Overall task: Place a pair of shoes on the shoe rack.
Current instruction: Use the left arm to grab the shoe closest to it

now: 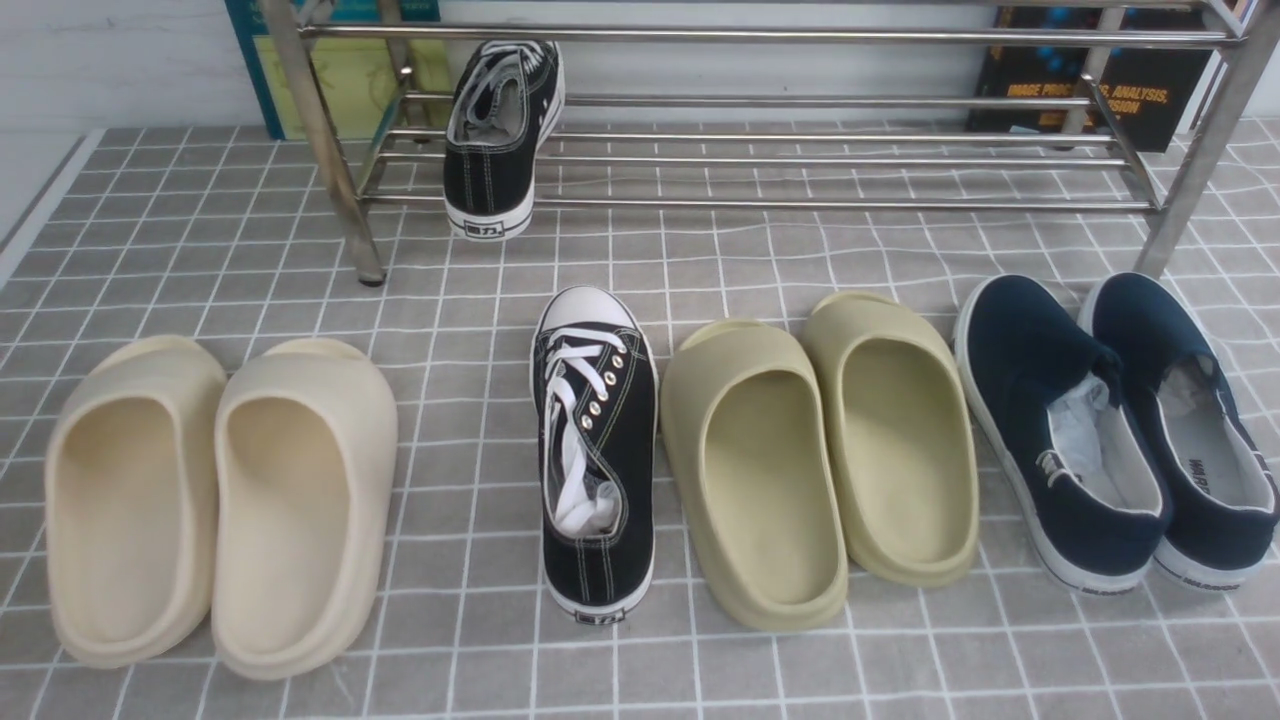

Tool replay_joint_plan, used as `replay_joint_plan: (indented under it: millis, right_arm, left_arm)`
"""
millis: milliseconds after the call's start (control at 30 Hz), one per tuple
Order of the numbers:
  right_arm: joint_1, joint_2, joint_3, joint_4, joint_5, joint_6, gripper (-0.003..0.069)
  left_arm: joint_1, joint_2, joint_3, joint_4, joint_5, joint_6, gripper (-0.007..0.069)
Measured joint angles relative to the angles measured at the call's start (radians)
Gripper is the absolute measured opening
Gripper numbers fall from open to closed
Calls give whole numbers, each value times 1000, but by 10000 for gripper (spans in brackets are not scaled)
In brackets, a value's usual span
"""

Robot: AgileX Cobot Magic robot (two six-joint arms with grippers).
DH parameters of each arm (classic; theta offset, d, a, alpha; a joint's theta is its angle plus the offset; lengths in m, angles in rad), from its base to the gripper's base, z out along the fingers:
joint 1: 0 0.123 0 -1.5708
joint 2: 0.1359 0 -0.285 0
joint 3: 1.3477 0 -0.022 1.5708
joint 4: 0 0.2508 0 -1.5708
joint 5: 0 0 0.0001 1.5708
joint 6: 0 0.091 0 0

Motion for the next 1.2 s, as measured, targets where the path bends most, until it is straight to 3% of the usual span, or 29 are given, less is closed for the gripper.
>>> replay_joint_plan:
  millis: [300, 400, 600, 833, 1033, 1067, 1200]
  right_arm:
    - [0, 0, 0, 0, 0, 0, 245]
    - [0, 0, 0, 0, 0, 0, 245]
    - [0, 0, 0, 0, 0, 0, 245]
    - [0, 0, 0, 0, 0, 0, 245]
    - [0, 0, 0, 0, 0, 1, 245]
    - [0, 0, 0, 0, 0, 1, 245]
    - [0, 0, 0, 0, 0, 1, 245]
  left_arm:
    - [-21, -193, 584, -73, 0, -1, 20]
    - [-128, -198, 777, -66, 0, -6, 20]
    - [-291, -137, 885, -53, -127, -48, 20]
    - [-306, 17, 887, -46, -270, -104, 41]
    - [-298, 131, 888, -41, -413, -204, 171]
    - [-298, 157, 888, -41, -468, -232, 235]
    - [-298, 209, 888, -38, -549, -259, 343]
